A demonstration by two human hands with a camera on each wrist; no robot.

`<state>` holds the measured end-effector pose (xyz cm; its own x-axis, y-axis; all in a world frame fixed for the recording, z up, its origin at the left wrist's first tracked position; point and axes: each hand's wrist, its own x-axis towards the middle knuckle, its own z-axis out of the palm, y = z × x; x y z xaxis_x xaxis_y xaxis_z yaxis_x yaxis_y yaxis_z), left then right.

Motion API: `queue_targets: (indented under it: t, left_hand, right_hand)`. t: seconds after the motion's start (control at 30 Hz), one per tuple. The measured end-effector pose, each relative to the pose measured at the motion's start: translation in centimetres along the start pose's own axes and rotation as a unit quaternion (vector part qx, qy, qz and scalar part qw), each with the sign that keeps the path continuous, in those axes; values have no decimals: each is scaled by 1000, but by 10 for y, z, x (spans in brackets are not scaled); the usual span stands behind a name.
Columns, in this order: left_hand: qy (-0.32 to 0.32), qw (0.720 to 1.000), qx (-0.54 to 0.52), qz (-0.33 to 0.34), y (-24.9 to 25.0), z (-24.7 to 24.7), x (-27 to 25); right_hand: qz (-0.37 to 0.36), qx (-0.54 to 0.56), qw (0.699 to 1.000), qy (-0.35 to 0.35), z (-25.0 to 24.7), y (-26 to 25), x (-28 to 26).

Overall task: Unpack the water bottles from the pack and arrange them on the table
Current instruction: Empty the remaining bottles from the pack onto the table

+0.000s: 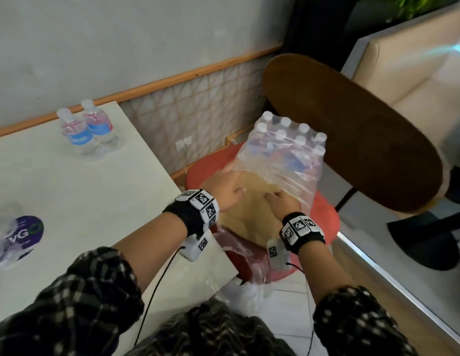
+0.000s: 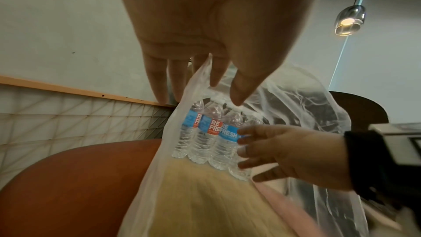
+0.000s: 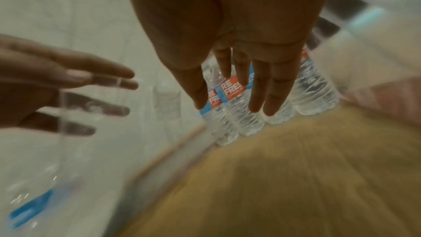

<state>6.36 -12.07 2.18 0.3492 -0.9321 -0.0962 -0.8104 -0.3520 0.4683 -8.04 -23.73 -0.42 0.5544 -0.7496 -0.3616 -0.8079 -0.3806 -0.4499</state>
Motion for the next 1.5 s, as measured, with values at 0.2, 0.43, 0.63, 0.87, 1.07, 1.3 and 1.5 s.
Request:
queue_targets:
  t: [0.2, 0.43, 0.63, 0.87, 1.07, 1.3, 1.5]
  left_hand:
    - [-21, 998, 55, -4, 11, -11, -1]
    - [-53, 997, 57, 2, 16, -7, 6]
    - [-42, 997, 56, -10, 11, 0, 15]
    - [1, 1000, 31, 2, 19, 5, 24]
    - [-18, 998, 32, -41, 15, 6, 29]
    - [-53, 995, 68, -47, 17, -1, 26]
    - [-41, 994, 78, -66, 7, -6, 18]
  right_hand:
    - [-12, -172, 985, -26, -31, 19, 16]
    - [-22, -313, 947, -66, -59, -6, 19]
    - [41, -182, 982, -37, -42, 11, 10]
    - [15, 205, 978, -23, -24, -21, 0]
    - [-69, 132, 987, -62, -33, -26, -10]
    - [52, -140, 986, -76, -58, -5, -19]
    - [22, -245, 964, -104, -67, -20, 0]
